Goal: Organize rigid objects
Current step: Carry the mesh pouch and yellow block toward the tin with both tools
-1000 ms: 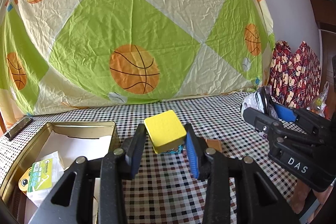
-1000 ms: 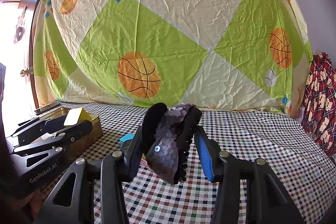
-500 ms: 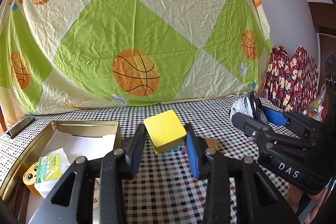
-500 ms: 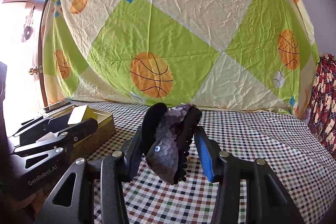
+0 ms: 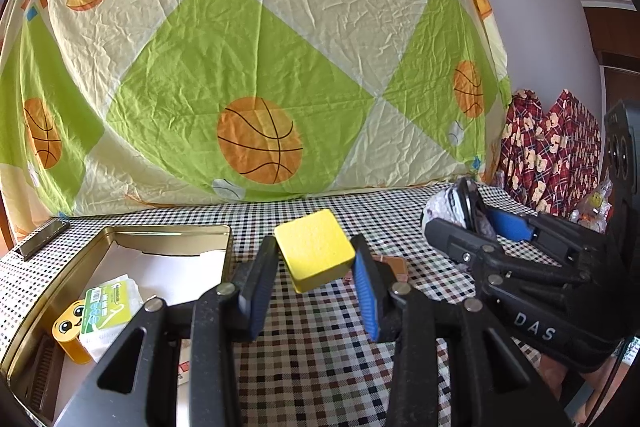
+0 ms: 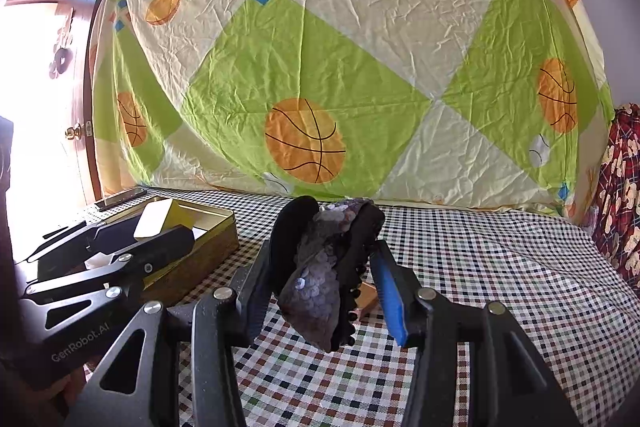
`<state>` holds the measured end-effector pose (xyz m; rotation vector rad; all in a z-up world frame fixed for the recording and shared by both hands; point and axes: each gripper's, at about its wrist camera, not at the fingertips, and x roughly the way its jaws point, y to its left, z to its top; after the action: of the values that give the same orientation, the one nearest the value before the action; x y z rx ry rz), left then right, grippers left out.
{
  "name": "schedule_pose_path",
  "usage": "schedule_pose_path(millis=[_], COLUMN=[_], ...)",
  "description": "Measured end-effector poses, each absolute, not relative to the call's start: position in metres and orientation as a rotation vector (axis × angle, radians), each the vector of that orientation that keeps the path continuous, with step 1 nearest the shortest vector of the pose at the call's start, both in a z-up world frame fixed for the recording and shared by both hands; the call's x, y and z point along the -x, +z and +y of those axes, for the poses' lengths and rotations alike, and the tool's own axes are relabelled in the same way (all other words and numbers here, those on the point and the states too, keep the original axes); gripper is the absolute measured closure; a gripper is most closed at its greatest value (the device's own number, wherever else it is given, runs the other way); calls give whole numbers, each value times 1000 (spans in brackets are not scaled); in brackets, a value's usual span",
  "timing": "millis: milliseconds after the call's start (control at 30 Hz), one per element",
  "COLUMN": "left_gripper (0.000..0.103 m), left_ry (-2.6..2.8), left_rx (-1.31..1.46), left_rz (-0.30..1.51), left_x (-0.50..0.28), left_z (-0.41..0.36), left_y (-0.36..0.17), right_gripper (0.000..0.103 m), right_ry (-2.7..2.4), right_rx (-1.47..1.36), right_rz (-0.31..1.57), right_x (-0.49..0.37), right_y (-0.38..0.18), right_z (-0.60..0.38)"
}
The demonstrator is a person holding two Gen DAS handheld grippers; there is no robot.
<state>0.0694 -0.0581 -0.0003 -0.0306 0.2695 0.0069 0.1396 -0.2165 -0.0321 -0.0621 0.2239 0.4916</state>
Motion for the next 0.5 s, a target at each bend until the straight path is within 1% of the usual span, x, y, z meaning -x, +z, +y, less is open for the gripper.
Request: schedule_pose_path(millis=[500], left_gripper=[67], left_ry=[11], left_rx=[67], left_rz=[262], left_x=[-53], left_z=[-43], left_y=[-1], right_gripper=[53], right_ry=[536], right_rx=[43], right_rz=[214], right_x=[-126], right_y=[-31], right_z=[-206])
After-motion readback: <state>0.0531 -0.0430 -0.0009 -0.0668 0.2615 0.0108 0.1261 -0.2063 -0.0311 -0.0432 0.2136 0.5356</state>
